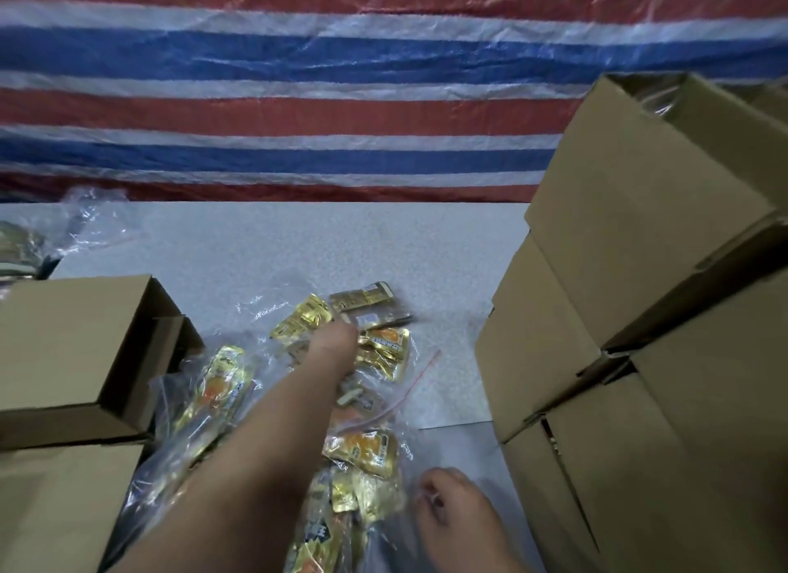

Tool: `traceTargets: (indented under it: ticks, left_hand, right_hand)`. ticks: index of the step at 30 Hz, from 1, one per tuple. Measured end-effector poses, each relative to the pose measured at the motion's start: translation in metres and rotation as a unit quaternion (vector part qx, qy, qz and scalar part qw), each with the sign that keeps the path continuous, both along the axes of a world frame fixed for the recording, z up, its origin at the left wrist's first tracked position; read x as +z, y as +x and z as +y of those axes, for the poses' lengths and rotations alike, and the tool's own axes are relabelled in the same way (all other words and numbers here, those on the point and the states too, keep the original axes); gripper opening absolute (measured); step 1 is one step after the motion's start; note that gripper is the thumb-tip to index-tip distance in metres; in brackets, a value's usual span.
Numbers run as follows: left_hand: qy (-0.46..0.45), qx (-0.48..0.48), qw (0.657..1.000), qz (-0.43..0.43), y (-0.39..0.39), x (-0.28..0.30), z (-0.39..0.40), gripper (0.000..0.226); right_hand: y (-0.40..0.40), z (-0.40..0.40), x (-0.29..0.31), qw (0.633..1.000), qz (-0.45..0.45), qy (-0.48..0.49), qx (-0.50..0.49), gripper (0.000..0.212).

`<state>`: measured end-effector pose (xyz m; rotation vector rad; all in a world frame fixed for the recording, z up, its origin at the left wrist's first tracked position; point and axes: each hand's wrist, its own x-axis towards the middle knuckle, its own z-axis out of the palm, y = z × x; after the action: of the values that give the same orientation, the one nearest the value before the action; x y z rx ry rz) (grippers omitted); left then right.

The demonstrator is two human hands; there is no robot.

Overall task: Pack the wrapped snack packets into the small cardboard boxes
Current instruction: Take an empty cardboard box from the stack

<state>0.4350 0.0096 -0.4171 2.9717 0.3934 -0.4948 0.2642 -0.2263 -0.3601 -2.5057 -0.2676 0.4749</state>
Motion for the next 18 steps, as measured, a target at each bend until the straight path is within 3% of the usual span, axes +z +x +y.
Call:
traceTargets:
  ticks: [2, 4, 6, 9, 12, 15, 18]
  left_hand:
    - [-0.066, 0.075, 0.994, -0.045, 0.004, 0.0, 0.001, 0.043]
    - [-0.109, 0.146, 0.98, -0.074, 0.007, -0.001, -0.003, 0.066]
    - [-0.082, 0.149, 0.982, -0.076, 0.009, -0.003, 0.002, 0.076]
    - [-0.031, 0.099, 0.993, -0.056, 0.017, -0.005, -0.002, 0.054]
    - [-0.038, 0.087, 0.994, -0.049, 0.024, -0.006, -0.009, 0.025]
    - [-0.04, 0.043, 0.994, -0.096, 0.025, 0.006, -0.012, 0.021]
    - [-0.076, 0.013, 0.984, -0.164, 0.015, 0.026, -0.024, 0.022]
  right_hand:
    - [-0.002, 0.0, 0.001, 1.0, -0.018, -0.01, -0.02, 0.021]
    - [-0.004, 0.001, 0.0, 0.999, -0.027, -0.02, -0.021, 0.029]
    - [-0.006, 0.003, 0.0, 1.0, -0.021, -0.017, -0.008, 0.034]
    - [-0.007, -0.004, 0.001, 1.0, -0.025, -0.009, -0.008, 0.031]
    - [-0.005, -0.007, 0.001, 0.999, -0.045, -0.013, -0.021, 0.028]
    - [0.007, -0.002, 0.005, 0.999, -0.026, -0.016, -0.034, 0.018]
    - [0.024, 0.012, 0.006, 0.984, 0.07, 0.098, -0.129, 0.017]
